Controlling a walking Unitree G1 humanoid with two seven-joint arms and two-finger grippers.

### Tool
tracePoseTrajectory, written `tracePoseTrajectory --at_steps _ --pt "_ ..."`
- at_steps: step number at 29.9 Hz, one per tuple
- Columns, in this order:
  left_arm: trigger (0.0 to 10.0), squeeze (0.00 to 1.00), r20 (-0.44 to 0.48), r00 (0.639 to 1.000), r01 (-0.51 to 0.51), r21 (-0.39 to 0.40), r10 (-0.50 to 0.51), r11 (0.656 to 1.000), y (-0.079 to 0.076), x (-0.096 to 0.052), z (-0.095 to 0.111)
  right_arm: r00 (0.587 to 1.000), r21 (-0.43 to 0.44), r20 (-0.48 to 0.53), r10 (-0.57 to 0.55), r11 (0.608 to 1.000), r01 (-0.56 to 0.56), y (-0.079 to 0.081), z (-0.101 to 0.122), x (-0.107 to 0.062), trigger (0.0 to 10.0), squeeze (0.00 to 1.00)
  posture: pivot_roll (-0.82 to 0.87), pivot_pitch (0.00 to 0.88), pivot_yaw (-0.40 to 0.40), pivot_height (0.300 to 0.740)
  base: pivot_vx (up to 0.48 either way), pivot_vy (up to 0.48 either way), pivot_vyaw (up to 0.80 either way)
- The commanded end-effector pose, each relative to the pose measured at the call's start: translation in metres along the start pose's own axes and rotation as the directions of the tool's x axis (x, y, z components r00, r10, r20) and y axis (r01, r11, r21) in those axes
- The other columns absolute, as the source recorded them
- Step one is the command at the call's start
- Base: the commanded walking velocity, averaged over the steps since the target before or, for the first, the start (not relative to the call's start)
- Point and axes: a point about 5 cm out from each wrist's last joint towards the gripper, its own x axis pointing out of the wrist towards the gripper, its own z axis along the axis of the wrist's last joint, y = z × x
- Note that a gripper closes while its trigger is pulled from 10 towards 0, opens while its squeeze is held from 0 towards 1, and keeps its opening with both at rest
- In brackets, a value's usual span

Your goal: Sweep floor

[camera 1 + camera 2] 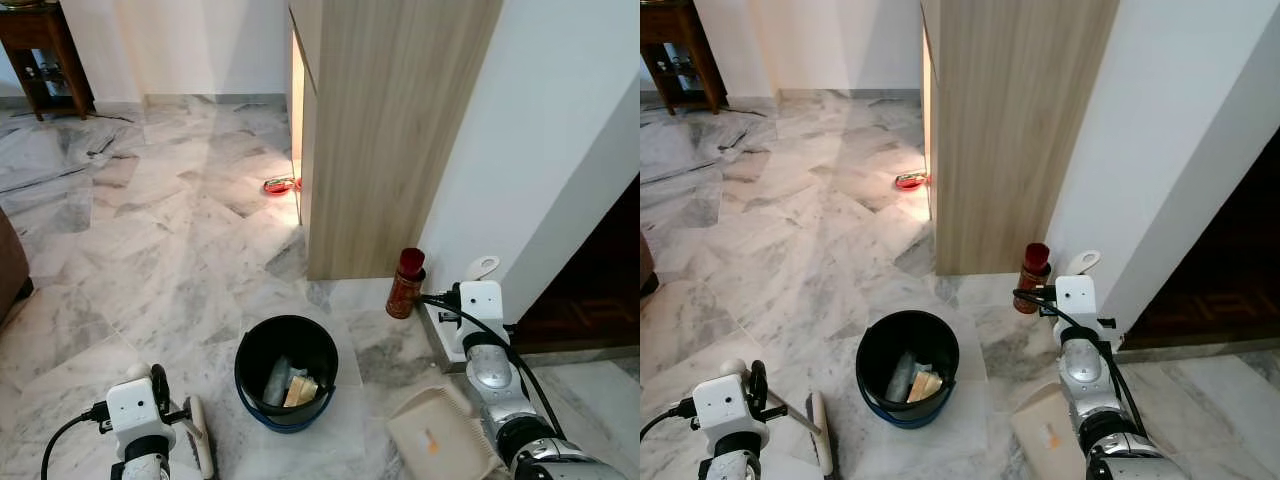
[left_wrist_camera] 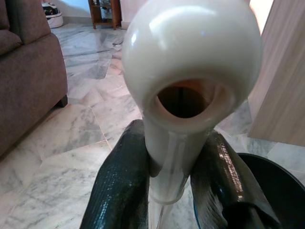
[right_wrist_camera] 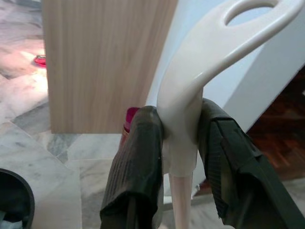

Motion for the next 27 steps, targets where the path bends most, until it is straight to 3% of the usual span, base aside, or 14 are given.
tracePoseTrajectory --at_steps 1,15,27 --pt "10.0 0.00 -0.007 1.000 0.000 -0.001 0.000 1.000 -0.002 -0.002 -0.002 1.000 0.037 -0.009 -0.018 0.999 0.018 -0.002 0.001 0.001 10.0 0.00 0.11 0.000 -0.066 0.740 0.000 0.000 0.00" --pt "10.0 0.00 0.001 1.000 0.001 0.013 -0.001 1.000 0.001 -0.002 -0.001 0.999 0.114 -0.048 0.027 0.993 -0.021 0.011 -0.006 -0.004 10.0 0.00 0.12 0.000 -0.058 0.740 0.000 0.000 0.00" --pt "10.0 0.00 0.000 1.000 0.011 0.021 -0.011 1.000 0.000 -0.001 -0.001 0.999 0.115 -0.046 0.017 0.993 -0.011 0.009 -0.006 -0.003 10.0 0.00 0.12 0.000 -0.060 0.740 0.000 0.000 0.00"
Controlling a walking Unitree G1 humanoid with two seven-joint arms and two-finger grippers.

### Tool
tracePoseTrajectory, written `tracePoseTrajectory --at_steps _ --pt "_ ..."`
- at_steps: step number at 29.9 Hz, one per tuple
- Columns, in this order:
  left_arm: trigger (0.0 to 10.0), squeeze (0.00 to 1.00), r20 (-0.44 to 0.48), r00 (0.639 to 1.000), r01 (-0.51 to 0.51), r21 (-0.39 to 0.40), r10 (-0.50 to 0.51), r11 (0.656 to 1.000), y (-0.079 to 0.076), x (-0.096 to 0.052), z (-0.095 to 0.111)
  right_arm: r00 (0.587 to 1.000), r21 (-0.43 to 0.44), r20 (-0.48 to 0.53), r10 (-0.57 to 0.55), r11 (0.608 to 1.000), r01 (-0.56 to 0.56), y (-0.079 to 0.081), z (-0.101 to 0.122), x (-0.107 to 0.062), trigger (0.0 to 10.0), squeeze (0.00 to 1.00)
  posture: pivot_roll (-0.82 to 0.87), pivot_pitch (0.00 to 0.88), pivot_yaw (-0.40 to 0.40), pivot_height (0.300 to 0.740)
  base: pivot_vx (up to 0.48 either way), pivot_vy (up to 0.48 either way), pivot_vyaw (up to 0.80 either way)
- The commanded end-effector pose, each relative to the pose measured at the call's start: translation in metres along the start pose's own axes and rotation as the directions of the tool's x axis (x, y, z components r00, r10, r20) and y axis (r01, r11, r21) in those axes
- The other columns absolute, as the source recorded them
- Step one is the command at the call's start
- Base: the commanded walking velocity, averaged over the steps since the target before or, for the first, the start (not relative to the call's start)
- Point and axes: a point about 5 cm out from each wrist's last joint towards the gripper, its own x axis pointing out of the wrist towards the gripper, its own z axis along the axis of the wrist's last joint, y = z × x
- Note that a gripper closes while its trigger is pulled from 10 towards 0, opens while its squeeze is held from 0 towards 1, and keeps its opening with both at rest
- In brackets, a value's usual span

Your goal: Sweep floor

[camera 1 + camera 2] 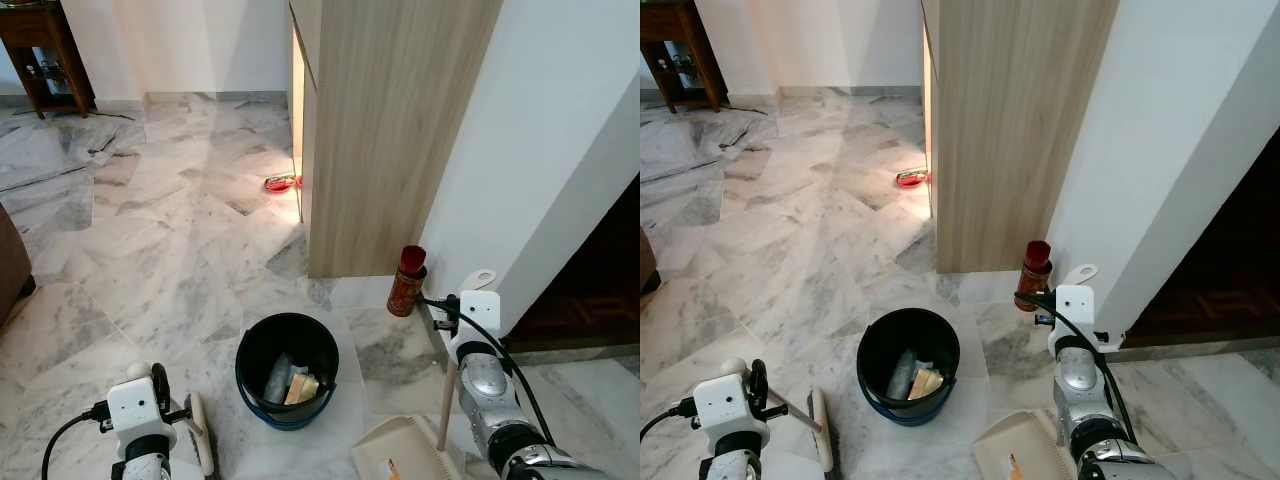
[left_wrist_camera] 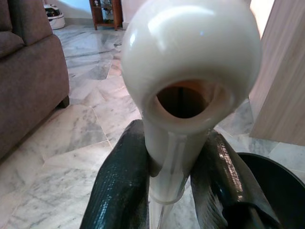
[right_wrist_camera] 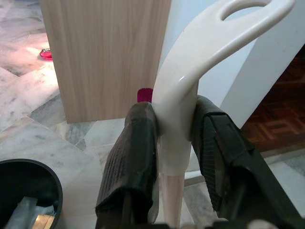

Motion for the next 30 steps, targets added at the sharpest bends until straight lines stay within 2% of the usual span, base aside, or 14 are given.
tracePoseTrajectory --at_steps 1,17,30 --pt "10.0 0.00 -0.004 1.000 0.008 0.016 -0.008 1.000 0.000 -0.001 -0.001 1.000 0.007 0.018 -0.009 1.000 0.008 -0.003 0.006 0.003 10.0 0.00 0.12 0.000 -0.060 0.740 0.000 0.000 0.00" --pt "10.0 0.00 -0.001 0.999 0.045 0.016 -0.045 0.999 -0.006 -0.002 -0.002 0.998 0.052 0.012 0.061 0.997 -0.061 0.016 0.003 -0.001 10.0 0.00 0.11 0.000 -0.044 0.740 0.000 0.000 0.00" --pt "10.0 0.00 -0.003 0.998 0.065 -0.004 -0.065 0.998 -0.014 -0.004 -0.004 0.998 0.072 0.000 0.069 0.995 -0.069 0.016 0.000 -0.002 10.0 0.00 0.09 0.000 -0.046 0.740 0.000 0.000 0.00"
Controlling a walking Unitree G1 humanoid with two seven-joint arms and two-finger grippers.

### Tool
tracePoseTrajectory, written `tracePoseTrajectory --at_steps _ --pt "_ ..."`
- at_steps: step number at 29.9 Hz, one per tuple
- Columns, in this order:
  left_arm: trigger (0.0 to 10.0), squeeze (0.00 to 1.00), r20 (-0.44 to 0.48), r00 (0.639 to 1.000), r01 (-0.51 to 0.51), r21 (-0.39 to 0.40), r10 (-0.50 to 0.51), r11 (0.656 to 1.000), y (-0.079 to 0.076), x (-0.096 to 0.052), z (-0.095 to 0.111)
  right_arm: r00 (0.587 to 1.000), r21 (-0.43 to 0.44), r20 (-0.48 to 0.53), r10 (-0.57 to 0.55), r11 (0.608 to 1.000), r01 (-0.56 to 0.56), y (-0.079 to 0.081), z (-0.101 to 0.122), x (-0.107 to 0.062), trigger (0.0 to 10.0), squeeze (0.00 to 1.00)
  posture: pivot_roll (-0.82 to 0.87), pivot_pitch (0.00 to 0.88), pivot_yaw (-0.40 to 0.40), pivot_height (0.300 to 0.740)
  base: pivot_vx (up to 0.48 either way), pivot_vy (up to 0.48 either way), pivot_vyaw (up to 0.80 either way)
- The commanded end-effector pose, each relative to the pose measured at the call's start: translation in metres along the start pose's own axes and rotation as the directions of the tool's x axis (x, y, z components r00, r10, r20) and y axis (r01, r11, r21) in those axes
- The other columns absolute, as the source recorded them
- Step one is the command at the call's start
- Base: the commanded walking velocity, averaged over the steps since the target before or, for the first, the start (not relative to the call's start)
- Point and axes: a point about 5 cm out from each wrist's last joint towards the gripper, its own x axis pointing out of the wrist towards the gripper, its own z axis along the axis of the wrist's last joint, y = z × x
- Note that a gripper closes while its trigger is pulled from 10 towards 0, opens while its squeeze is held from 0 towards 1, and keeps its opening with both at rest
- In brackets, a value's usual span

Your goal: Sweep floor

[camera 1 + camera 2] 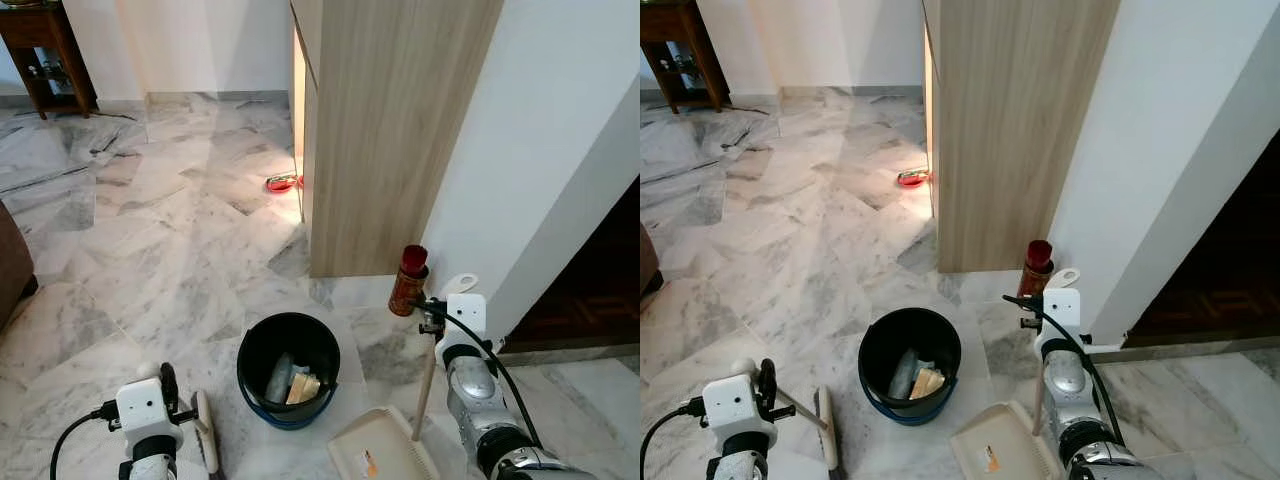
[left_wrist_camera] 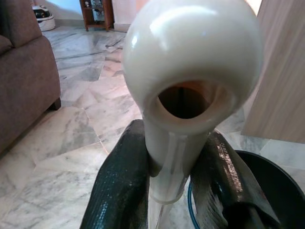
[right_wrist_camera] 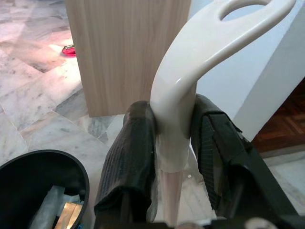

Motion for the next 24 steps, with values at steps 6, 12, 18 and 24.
tracePoseTrajectory --at_steps 6,12,18,24 --pt "10.0 0.00 0.004 1.000 0.025 -0.001 -0.025 1.000 -0.005 0.001 -0.001 0.999 0.024 0.050 0.001 1.000 -0.002 -0.001 0.008 0.002 10.0 0.00 0.07 0.000 -0.041 0.740 0.000 0.000 0.00" --pt "10.0 0.00 0.012 0.999 0.036 0.005 -0.036 0.999 -0.003 0.003 0.000 0.997 0.049 0.077 -0.010 0.999 0.006 -0.001 0.012 0.003 10.0 0.00 0.08 0.000 -0.026 0.740 0.000 0.000 0.00" --pt "10.0 0.00 0.075 0.997 0.023 0.018 -0.024 1.000 -0.001 0.005 0.011 0.987 0.092 0.159 0.011 0.995 -0.026 0.006 0.025 0.004 10.0 0.00 0.08 0.000 -0.021 0.740 0.000 0.000 0.00" --pt "10.0 0.00 0.118 0.992 0.038 0.045 -0.044 0.998 -0.002 0.008 0.020 0.989 0.092 0.146 0.015 0.995 -0.028 0.008 0.024 0.004 10.0 0.00 0.10 0.000 -0.031 0.740 0.000 0.000 0.00"
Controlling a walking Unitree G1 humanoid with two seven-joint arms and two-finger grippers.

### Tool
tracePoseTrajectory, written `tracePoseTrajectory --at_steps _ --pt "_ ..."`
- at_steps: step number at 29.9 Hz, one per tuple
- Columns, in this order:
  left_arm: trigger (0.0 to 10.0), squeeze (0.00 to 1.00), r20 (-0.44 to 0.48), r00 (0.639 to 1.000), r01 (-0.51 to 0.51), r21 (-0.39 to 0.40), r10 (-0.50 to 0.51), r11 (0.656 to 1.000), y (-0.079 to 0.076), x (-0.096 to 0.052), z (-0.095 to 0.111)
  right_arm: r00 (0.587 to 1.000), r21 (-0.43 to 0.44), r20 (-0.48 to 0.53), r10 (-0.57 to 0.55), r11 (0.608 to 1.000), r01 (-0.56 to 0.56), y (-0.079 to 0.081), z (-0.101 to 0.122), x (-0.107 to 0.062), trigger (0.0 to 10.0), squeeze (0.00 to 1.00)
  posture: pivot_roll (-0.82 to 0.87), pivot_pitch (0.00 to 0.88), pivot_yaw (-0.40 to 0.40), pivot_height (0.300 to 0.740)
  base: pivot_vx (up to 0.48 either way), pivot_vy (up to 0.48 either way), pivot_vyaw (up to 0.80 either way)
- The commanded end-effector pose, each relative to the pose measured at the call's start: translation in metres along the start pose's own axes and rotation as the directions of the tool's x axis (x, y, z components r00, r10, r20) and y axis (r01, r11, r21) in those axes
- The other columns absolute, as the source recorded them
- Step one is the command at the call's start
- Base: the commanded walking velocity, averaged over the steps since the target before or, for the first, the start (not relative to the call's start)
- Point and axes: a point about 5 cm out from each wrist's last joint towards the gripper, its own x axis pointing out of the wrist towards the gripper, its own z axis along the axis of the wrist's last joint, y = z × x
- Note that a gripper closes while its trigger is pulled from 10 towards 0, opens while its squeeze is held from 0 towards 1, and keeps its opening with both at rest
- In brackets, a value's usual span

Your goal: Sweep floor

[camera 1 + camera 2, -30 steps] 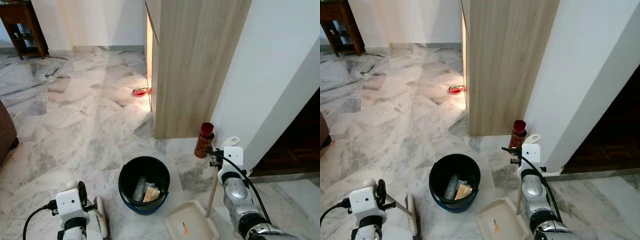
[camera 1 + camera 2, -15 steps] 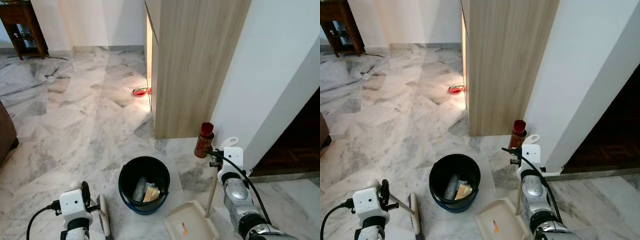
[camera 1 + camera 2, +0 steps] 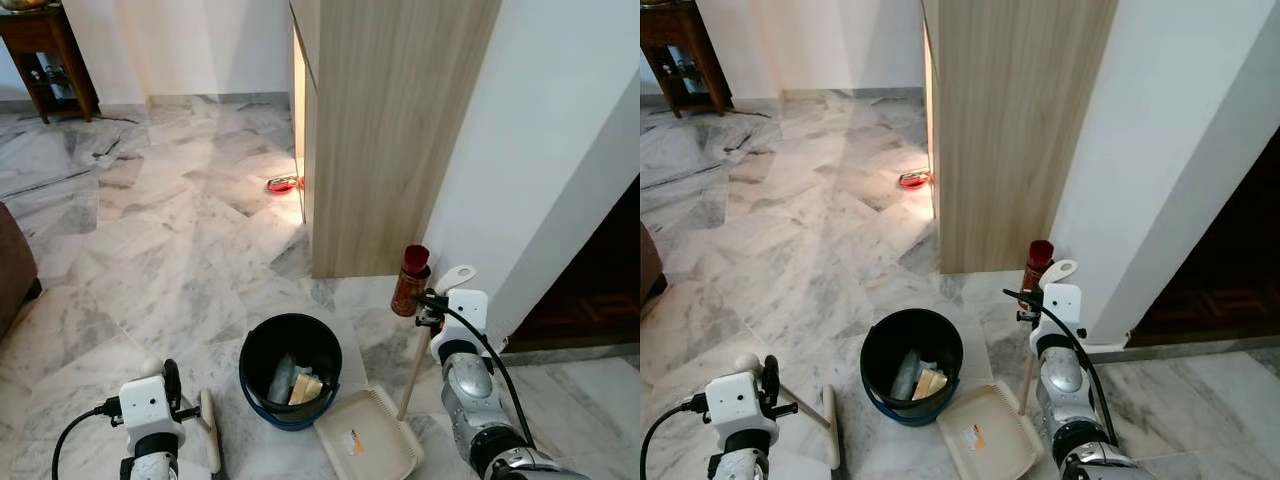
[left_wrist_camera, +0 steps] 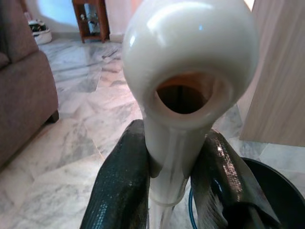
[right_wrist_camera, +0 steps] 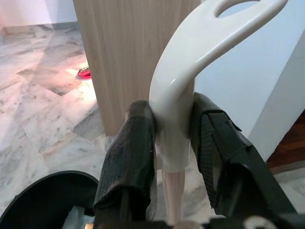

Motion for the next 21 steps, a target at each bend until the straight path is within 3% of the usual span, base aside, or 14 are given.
tracePoseTrajectory --at_steps 1,18,21 --pt "10.0 0.00 0.081 0.997 0.004 0.019 -0.006 1.000 0.000 0.006 0.014 0.998 0.015 0.058 -0.002 1.000 0.001 0.001 0.013 0.005 10.0 0.00 0.10 0.000 -0.034 0.740 0.000 0.000 0.00" --pt "10.0 0.00 0.091 0.995 -0.046 0.020 0.044 0.999 0.005 0.006 0.019 0.997 0.023 0.076 -0.010 1.000 0.009 -0.001 0.022 0.010 10.0 0.00 0.11 0.000 -0.043 0.740 0.000 0.000 0.00" --pt "10.0 0.00 0.091 0.995 -0.049 0.020 0.047 0.999 0.005 0.006 0.019 0.997 0.022 0.077 -0.012 1.000 0.011 -0.002 0.023 0.011 10.0 0.00 0.10 0.000 -0.042 0.740 -0.240 0.000 0.00"
